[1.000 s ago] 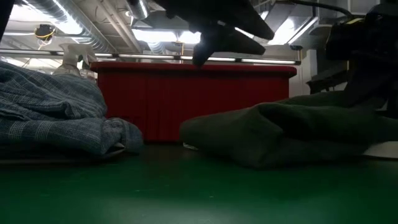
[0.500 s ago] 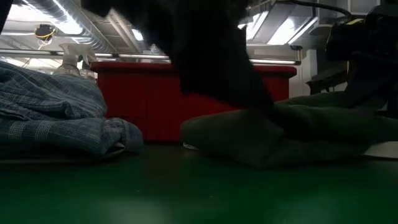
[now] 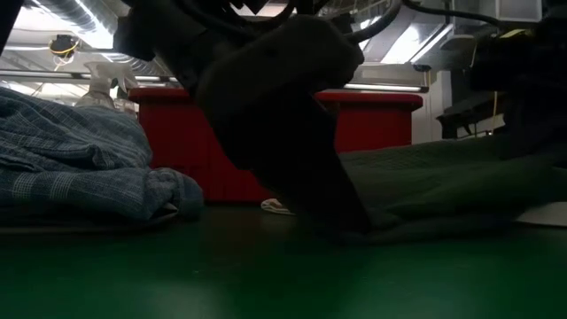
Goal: Fold Laundry from Bin
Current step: Fold the green polo shirt
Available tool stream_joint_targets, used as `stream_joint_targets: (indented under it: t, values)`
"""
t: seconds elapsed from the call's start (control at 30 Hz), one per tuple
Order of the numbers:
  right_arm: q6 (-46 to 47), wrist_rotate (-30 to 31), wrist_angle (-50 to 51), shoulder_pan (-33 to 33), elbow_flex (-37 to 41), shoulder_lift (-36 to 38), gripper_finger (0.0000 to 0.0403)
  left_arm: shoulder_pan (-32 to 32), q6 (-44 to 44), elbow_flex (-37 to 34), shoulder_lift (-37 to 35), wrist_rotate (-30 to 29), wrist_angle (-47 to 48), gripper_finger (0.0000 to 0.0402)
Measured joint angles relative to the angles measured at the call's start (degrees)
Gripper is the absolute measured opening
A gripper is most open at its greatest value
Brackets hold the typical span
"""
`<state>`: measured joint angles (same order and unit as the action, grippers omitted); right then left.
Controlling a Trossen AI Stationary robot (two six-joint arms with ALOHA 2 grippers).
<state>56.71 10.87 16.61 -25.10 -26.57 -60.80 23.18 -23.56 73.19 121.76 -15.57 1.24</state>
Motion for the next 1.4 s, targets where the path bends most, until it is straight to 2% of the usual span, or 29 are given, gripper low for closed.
stream_joint_targets:
  t: [0.13,0.5,0.6,0.8,0.93,1.13,1.4]
  values:
    - [0.0,-1.93,-0.03,0.0,-0.02,0.0,0.0011,0.19,-0.1,0.0,-0.2,2.04,1.63,0.0114]
    - [0.0,-1.66,-0.45,0.0,-0.04,0.0,0.0015,1.15,-1.37,-0.04,-0.24,5.07,2.61,0.0114]
    - [-0.08,-2.3,0.65,-0.02,-0.01,0.0,0.0033,1.29,-2.25,-0.09,-0.36,6.55,2.86,0.0114]
    - [-0.07,-2.6,0.37,-0.02,0.0,0.02,0.0104,1.44,-3.29,-0.4,-2.46,8.35,4.92,0.0114]
    - [-0.05,-3.98,-0.01,-0.01,0.0,0.03,0.0135,1.52,-3.55,-0.52,-5.37,8.93,6.49,0.0114]
    - [0.02,-9.45,-0.07,-0.02,0.0,0.77,0.0145,1.74,-4.52,-0.42,-10.16,9.67,11.69,0.0114]
    - [-3.83,-10.06,0.38,-0.02,-3.41,1.09,0.0143,1.68,-13.83,-0.33,-15.06,12.76,16.32,0.0114]
